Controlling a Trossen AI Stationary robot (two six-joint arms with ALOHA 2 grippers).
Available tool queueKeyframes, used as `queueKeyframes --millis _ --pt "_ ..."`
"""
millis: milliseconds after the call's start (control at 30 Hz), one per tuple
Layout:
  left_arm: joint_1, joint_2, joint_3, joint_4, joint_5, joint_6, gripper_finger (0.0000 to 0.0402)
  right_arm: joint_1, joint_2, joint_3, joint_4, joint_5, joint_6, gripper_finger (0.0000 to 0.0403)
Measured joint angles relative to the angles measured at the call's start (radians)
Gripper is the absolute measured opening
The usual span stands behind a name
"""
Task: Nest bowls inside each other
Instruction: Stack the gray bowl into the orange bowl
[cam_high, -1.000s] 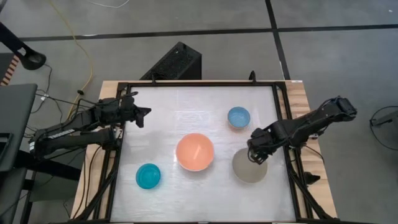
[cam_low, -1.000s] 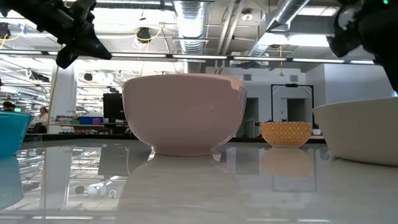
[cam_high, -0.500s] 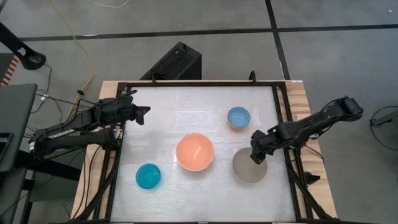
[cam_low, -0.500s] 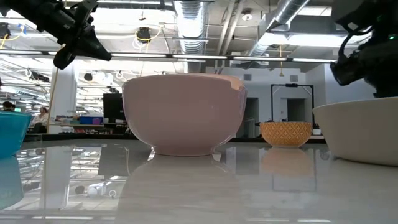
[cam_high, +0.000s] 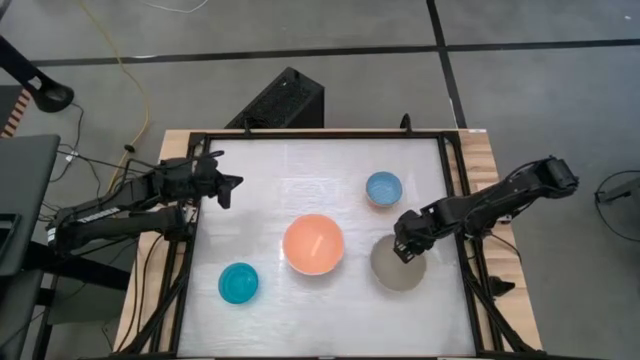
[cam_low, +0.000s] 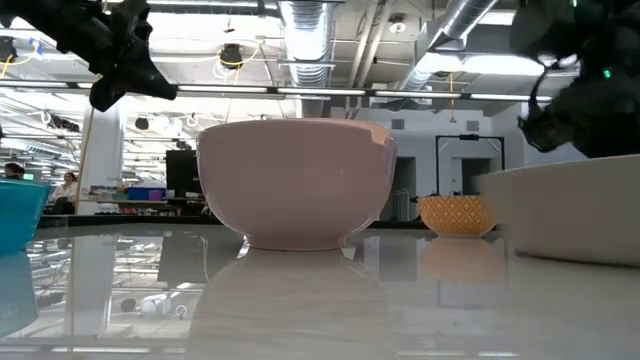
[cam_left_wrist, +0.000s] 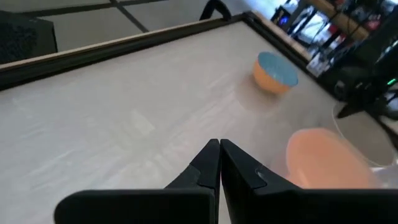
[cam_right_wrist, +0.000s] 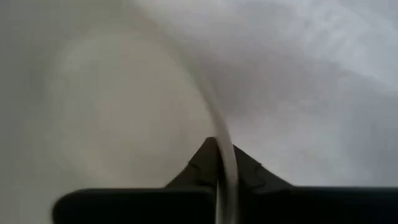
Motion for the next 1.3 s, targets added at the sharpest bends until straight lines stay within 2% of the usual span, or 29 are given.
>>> queueKeyframes --millis 167,333,433,567,800,900,1067,1300 --pt "0.000 0.000 0.000 -0.043 0.003 0.046 0.0000 -0.035 -0.012 0.083 -0.059 0.006 0.002 0.0033" --pt "0.000 0.000 -0.002 -0.071 0.003 0.103 0.0000 -0.058 0.013 0.255 -0.170 0.004 -0.005 0.0032" --pt "0.000 -0.001 -0.022 -0.066 0.015 0.109 0.0000 -0.061 0.052 0.396 -0.222 0.046 -0.018 0.0032" --pt "0.000 0.000 -0.053 -0.067 0.040 0.109 0.0000 -0.064 0.148 0.601 -0.277 0.137 -0.081 0.0032" --pt "0.000 0.000 -0.083 -0.046 0.087 0.100 0.0000 -0.102 0.398 0.884 -0.218 0.237 -0.282 0.0032" --pt "0.000 -0.001 -0.083 -0.032 0.104 0.101 0.0000 -0.123 0.503 0.977 -0.171 0.237 -0.367 0.0032" --pt "0.000 -0.001 -0.083 -0.009 0.189 0.111 0.0000 -0.157 0.641 1.097 -0.154 0.220 -0.467 0.0033" --pt "-0.014 -0.001 -0.083 -0.011 0.220 0.098 0.0000 -0.195 0.727 1.133 -0.153 0.132 -0.533 0.0033"
